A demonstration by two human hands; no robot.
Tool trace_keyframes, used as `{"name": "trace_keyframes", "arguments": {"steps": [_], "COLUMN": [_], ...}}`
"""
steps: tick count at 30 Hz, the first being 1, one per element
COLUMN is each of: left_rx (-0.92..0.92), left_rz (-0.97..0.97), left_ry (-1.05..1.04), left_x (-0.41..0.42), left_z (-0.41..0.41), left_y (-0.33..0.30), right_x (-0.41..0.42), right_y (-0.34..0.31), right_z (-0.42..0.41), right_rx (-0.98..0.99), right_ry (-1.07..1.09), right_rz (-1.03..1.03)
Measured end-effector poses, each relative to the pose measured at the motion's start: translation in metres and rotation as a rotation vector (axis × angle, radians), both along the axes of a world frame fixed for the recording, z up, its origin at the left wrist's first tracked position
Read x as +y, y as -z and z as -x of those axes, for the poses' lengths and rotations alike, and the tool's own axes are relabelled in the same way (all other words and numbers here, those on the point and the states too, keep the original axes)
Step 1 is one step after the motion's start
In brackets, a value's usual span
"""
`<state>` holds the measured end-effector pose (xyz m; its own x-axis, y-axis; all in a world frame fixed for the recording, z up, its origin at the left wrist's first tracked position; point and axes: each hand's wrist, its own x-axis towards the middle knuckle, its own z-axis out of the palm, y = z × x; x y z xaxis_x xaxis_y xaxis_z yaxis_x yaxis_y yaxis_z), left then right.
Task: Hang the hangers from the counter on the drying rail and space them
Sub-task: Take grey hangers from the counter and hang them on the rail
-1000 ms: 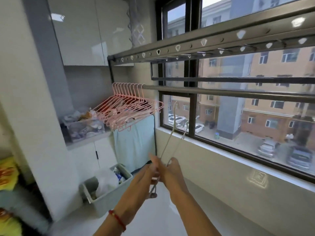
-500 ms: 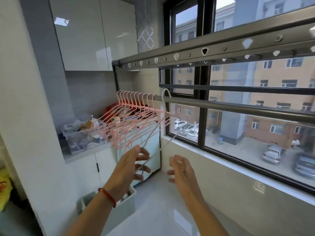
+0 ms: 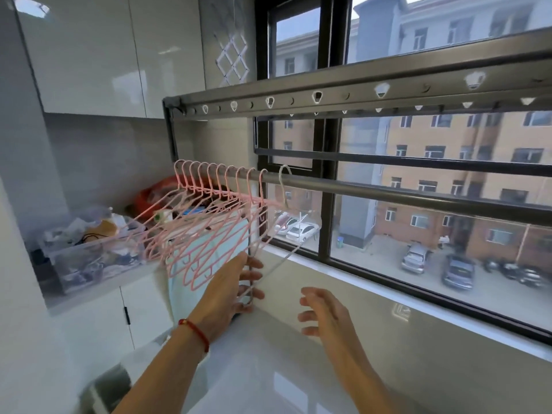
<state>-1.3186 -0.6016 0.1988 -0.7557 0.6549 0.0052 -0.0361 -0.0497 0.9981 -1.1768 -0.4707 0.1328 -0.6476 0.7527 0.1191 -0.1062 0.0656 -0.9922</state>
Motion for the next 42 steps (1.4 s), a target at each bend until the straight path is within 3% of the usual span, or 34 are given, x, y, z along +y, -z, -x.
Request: {"name": "trace_keyframes", "arguments": {"steps": [7, 18, 24, 29, 33, 42], "left_rx": [0.083, 0.070, 0.145, -0.046, -0.066, 0.230], "left_rz": [0.007, -0.006, 0.000, 0.078, 0.199, 0.256], "left_ry": [0.017, 0.031, -0.029, -0.050, 0.066, 0.456], "left_x": [0.006, 0.005, -0.003, -0.003, 0.020, 0.084], "left_z": [0.017, 0.025, 0.021, 0.008, -0.031, -0.253], "left_y": [0.017, 0.022, 0.063, 0.118, 0.153, 0.156], "right_x": [0.003, 0.002, 0.003, -0.001, -0.001, 0.004], "right_y": [0.006, 0.018, 0.033, 0.057, 0.078, 0.116], "right_z": [-0.003, -0.002, -0.013, -0.045, -0.093, -0.299], "right_rx": [-0.043, -0.102, -0.110, -0.172, -0.196, -0.125], "right_ry": [0.059, 0.068, 0.098, 0.145, 0.230, 0.546], "right_rz": [-0.029, -0.054, -0.024, 0.011, 0.035, 0.178]}}
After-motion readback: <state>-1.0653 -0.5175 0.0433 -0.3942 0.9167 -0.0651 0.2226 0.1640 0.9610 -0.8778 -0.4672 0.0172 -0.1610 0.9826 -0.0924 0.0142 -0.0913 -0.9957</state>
